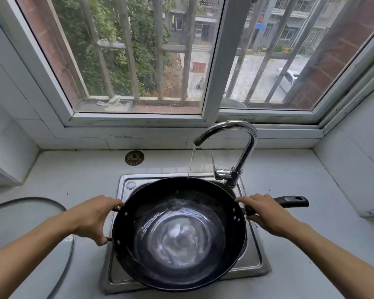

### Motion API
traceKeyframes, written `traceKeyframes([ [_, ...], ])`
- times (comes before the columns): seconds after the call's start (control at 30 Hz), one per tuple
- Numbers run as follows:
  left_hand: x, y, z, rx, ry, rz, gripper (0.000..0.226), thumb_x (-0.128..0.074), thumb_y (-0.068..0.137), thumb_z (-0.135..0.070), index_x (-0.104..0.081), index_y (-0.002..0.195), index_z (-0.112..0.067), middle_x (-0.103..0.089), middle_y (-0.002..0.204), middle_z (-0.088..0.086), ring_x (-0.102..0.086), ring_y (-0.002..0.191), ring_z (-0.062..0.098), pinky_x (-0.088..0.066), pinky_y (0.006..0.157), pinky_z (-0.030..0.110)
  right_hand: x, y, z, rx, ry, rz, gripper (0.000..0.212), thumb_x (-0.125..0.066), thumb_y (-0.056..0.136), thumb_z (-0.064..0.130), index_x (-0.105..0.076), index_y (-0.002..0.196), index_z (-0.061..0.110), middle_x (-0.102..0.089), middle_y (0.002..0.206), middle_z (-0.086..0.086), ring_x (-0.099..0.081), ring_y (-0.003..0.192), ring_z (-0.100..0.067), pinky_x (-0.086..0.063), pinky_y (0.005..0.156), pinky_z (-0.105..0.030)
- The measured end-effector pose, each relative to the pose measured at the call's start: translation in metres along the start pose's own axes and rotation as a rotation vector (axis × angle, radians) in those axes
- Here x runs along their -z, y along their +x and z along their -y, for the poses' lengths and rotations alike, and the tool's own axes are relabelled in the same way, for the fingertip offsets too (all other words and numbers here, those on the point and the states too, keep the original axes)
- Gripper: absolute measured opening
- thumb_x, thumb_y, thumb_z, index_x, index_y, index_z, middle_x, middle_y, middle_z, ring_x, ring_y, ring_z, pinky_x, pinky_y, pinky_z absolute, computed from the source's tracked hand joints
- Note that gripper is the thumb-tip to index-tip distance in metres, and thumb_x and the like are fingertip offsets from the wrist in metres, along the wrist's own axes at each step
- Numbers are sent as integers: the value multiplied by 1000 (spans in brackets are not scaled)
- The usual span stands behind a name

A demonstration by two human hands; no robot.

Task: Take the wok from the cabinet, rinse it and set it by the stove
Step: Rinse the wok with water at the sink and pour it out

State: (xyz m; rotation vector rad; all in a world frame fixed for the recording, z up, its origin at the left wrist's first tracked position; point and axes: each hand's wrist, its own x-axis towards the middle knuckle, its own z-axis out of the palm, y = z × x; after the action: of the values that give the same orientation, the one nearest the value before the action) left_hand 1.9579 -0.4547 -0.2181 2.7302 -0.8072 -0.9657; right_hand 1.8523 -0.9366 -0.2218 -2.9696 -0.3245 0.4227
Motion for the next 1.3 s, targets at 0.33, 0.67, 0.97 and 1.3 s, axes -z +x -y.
traceKeyframes([
  [0.33, -27, 23, 5, 32, 123, -258, 105, -73, 47, -42, -33, 143, -27, -46, 133, -14, -34, 115, 11, -46, 80, 22, -46, 14, 4, -108, 136, -103, 58, -60, 85, 9, -41, 134, 36, -54, 113, 5, -45, 105, -20, -29, 86, -30],
  [0.67, -38, 28, 7, 28, 95, -356, 105, -80, 43, -35, -40, 140, -26, -49, 130, -12, -34, 115, 12, -50, 75, 23, -68, 26, -3, -156, 217, -82, 59, -66, 81, 12, -41, 129, 38, -57, 111, 6, -48, 104, -20, -38, 91, -33],
  [0.97, -44, 27, 11, -12, 104, -400, 108, -79, 45, -39, -38, 144, -26, -47, 137, -9, -38, 123, 17, -51, 92, 31, -51, 38, 2, -177, 289, -72, 46, -66, 83, 30, -48, 125, 30, -53, 118, 5, -49, 113, -18, -44, 97, -34],
  [1.3, -45, 24, 2, 8, 151, -419, 111, -83, 33, -30, -47, 138, -23, -53, 130, -8, -43, 116, 18, -51, 77, 29, 3, 130, 34, -150, 213, -214, 61, -58, 92, 40, -33, 146, 26, -31, 149, -18, -29, 137, -33, -33, 110, -43],
])
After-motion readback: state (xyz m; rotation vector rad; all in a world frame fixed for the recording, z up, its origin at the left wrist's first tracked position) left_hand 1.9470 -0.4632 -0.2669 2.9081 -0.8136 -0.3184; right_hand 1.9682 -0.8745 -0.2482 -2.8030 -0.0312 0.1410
